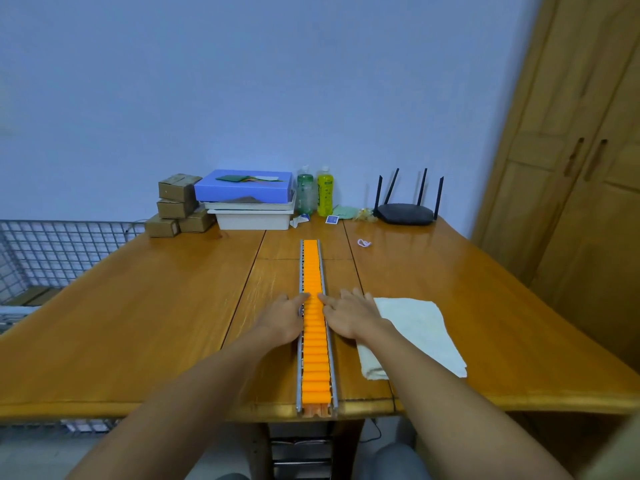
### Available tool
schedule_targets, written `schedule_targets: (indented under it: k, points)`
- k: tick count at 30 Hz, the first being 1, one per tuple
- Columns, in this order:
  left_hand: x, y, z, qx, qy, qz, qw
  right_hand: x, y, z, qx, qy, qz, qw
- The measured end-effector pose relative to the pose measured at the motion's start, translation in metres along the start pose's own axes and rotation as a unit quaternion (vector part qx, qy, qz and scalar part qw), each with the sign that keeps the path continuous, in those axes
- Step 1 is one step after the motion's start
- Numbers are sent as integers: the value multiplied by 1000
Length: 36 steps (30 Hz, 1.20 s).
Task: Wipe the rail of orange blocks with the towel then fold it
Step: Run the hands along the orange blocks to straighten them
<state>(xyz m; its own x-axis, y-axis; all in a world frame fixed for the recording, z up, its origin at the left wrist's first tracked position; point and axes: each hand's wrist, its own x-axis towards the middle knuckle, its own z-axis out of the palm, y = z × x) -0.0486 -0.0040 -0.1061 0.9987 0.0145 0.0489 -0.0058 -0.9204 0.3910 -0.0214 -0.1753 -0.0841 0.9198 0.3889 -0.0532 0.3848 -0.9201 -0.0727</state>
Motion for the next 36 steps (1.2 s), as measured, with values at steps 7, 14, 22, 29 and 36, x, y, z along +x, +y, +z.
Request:
schedule_targets:
  k: [7, 14, 22, 29, 36]
  points:
    - [-24, 2, -3, 3, -9, 9, 1000, -24, -6, -1, -19, 7, -7, 1000]
    - [-50, 7, -5, 1, -27, 9, 1000, -53, -10, -2, -47, -9, -14, 999]
    - [-84, 19, -6, 16, -31, 5, 999, -90, -14, -1, -62, -7, -21, 998]
    - [-111, 25, -9, 36, -33, 8, 999, -114, -21, 5, -76, 5, -19, 997]
    - [-133, 26, -6, 56, -15, 10, 998, -136, -28, 7, -77, 14, -17, 997]
